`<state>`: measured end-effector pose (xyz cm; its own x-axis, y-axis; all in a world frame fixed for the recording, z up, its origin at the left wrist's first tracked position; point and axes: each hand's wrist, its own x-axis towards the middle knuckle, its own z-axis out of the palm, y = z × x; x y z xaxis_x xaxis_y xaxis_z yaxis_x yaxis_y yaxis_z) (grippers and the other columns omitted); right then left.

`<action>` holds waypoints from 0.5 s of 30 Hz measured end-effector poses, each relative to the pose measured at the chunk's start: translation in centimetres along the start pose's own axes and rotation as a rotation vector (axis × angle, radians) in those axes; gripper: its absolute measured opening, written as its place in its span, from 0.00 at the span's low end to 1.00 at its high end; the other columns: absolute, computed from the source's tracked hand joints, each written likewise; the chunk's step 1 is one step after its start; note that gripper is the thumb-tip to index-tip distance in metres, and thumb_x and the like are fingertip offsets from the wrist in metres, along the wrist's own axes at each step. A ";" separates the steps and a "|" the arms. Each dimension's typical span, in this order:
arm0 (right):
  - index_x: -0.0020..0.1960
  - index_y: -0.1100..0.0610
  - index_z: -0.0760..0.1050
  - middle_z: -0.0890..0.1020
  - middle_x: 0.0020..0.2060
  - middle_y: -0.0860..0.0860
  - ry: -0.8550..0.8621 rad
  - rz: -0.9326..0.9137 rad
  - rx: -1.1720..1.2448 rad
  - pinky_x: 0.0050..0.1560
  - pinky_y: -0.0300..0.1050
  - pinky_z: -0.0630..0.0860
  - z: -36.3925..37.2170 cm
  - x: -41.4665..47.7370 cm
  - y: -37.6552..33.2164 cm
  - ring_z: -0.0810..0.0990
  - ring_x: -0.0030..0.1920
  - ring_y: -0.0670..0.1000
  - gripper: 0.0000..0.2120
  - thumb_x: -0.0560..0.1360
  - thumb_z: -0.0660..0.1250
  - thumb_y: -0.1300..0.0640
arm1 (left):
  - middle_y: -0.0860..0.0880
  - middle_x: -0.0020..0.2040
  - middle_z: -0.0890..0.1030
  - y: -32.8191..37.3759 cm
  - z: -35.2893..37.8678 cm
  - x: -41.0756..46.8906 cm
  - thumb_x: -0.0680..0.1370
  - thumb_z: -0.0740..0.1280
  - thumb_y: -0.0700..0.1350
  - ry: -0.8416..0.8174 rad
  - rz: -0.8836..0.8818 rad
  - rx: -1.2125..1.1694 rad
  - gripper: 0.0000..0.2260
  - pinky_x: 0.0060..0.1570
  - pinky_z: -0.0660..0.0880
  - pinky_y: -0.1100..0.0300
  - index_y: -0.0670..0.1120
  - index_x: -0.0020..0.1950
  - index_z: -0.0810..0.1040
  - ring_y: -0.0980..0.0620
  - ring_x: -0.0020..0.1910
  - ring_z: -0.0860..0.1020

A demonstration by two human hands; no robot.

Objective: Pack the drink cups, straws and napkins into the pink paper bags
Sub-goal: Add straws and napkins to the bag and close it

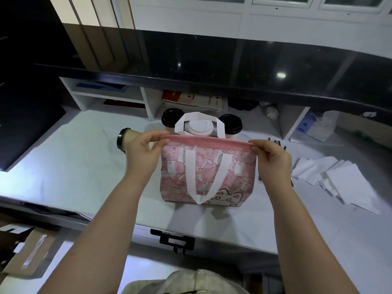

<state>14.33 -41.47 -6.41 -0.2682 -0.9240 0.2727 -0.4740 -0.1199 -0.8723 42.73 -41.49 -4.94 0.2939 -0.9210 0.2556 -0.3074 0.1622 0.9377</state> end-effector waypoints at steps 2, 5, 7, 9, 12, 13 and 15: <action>0.61 0.42 0.74 0.78 0.55 0.38 -0.055 -0.001 0.143 0.53 0.38 0.77 0.0 -1.1 0.5 0.78 0.56 0.44 0.20 0.76 0.69 0.62 | 0.64 0.49 0.83 -1.1 -0.1 -1.0 0.73 0.73 0.34 -0.020 -0.037 -0.130 0.19 0.54 0.78 0.64 0.46 0.61 0.78 0.62 0.53 0.80; 0.60 0.40 0.73 0.80 0.57 0.40 -0.088 0.108 0.346 0.56 0.43 0.78 0.4 -3.5 2.4 0.79 0.57 0.44 0.24 0.72 0.75 0.61 | 0.55 0.54 0.84 -3.2 0.1 -3.8 0.73 0.73 0.33 0.011 -0.172 -0.256 0.21 0.52 0.78 0.65 0.47 0.63 0.77 0.58 0.54 0.81; 0.53 0.46 0.78 0.83 0.51 0.45 -0.065 0.185 0.371 0.56 0.56 0.79 0.7 -5.0 4.3 0.82 0.54 0.50 0.16 0.70 0.75 0.61 | 0.56 0.48 0.85 -4.2 0.3 -5.6 0.73 0.72 0.33 0.021 -0.250 -0.263 0.16 0.50 0.79 0.65 0.44 0.59 0.80 0.58 0.50 0.83; 0.48 0.51 0.82 0.85 0.46 0.49 -0.046 0.231 0.412 0.55 0.61 0.79 1.0 -5.9 5.2 0.83 0.50 0.54 0.10 0.71 0.74 0.64 | 0.54 0.44 0.86 -4.7 0.4 -6.5 0.74 0.72 0.33 0.019 -0.284 -0.245 0.10 0.48 0.80 0.63 0.43 0.54 0.82 0.56 0.46 0.84; 0.40 0.49 0.83 0.86 0.40 0.49 0.035 0.256 0.460 0.52 0.57 0.80 1.6 -6.1 5.0 0.84 0.46 0.53 0.11 0.71 0.73 0.66 | 0.52 0.38 0.86 -4.8 0.6 -6.0 0.73 0.74 0.35 0.062 -0.309 -0.205 0.06 0.44 0.80 0.62 0.45 0.44 0.83 0.55 0.40 0.84; 0.39 0.48 0.83 0.86 0.40 0.50 0.053 0.255 0.480 0.51 0.56 0.80 1.7 -6.1 4.9 0.84 0.46 0.53 0.12 0.71 0.73 0.65 | 0.52 0.37 0.85 -4.9 0.7 -5.8 0.72 0.74 0.35 0.069 -0.313 -0.206 0.05 0.43 0.80 0.63 0.45 0.43 0.82 0.55 0.39 0.83; 0.43 0.46 0.84 0.86 0.45 0.52 0.045 0.258 0.487 0.53 0.57 0.79 1.8 -6.4 5.5 0.83 0.51 0.55 0.12 0.71 0.74 0.64 | 0.51 0.39 0.85 -5.1 0.8 -6.1 0.73 0.74 0.35 0.074 -0.339 -0.224 0.04 0.44 0.80 0.63 0.43 0.44 0.82 0.55 0.40 0.83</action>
<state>14.96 -36.89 -13.71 -0.3648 -0.9305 0.0334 0.0514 -0.0559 -0.9971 41.81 -37.02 -11.47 0.4117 -0.9088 -0.0678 0.0199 -0.0655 0.9977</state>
